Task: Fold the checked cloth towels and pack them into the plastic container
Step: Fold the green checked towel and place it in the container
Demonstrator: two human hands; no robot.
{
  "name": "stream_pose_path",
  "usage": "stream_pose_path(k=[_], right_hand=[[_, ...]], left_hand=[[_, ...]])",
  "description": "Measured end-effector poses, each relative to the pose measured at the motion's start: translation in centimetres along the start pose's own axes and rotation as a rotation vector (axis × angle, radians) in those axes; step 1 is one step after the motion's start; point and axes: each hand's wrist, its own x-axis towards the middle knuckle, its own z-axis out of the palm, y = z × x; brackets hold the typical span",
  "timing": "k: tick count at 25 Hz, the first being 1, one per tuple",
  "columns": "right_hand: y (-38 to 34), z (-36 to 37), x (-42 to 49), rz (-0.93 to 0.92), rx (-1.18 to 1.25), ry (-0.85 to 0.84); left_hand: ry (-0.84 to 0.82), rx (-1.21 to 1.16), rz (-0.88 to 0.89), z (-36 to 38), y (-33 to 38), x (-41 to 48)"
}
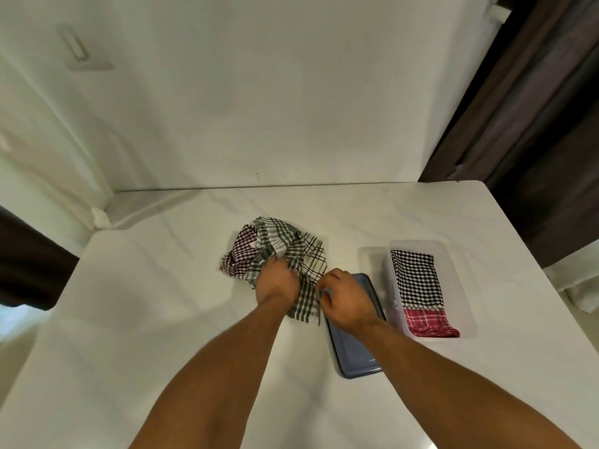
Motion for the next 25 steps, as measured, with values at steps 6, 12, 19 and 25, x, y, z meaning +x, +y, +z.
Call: stream_pose_path(k=[6, 12, 19, 25], right_hand=[[-3.7, -0.5, 1.8, 0.057, 0.082, 0.002], [-10.4, -0.9, 3.8, 0.004, 0.205, 0.023], [-13.6, 2.6, 2.0, -0.069, 0.264, 0.035], [-16.1, -1.4, 4.3, -0.038, 0.414, 0.355]], left_hand=[[0.202, -0.543, 0.012, -5.6, -1.9, -0.2], [0.396, -0.497, -0.190, -9.6, -5.6, -2.2], [0.587, -0.452, -0.145, -12.7, -9.3, -4.0], [0.569, -0.672, 0.201, -15.5, -6.3, -3.5]])
